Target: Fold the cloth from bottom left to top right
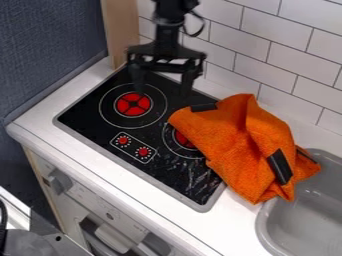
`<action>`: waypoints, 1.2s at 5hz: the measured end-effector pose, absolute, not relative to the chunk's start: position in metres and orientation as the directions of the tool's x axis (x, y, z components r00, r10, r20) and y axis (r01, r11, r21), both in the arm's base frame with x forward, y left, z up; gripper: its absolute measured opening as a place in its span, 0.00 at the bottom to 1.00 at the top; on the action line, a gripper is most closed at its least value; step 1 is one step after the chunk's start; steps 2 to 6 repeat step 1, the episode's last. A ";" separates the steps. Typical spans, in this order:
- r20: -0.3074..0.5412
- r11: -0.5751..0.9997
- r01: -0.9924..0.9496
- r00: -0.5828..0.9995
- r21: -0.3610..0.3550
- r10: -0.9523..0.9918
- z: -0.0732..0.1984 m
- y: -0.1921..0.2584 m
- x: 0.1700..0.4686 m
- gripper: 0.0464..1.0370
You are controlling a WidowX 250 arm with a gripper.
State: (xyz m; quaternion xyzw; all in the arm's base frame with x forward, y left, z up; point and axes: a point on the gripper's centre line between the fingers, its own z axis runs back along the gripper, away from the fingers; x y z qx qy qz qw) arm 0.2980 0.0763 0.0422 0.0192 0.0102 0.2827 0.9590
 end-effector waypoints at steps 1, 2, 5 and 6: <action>-0.116 0.919 -0.394 0.913 -0.006 0.391 0.037 0.080 0.276 0.96; -0.116 0.919 -0.394 0.913 -0.006 0.391 0.037 0.080 0.276 0.96; -0.116 0.919 -0.394 0.913 -0.006 0.391 0.037 0.080 0.276 0.96; -0.116 0.919 -0.394 0.913 -0.006 0.391 0.037 0.080 0.276 0.96</action>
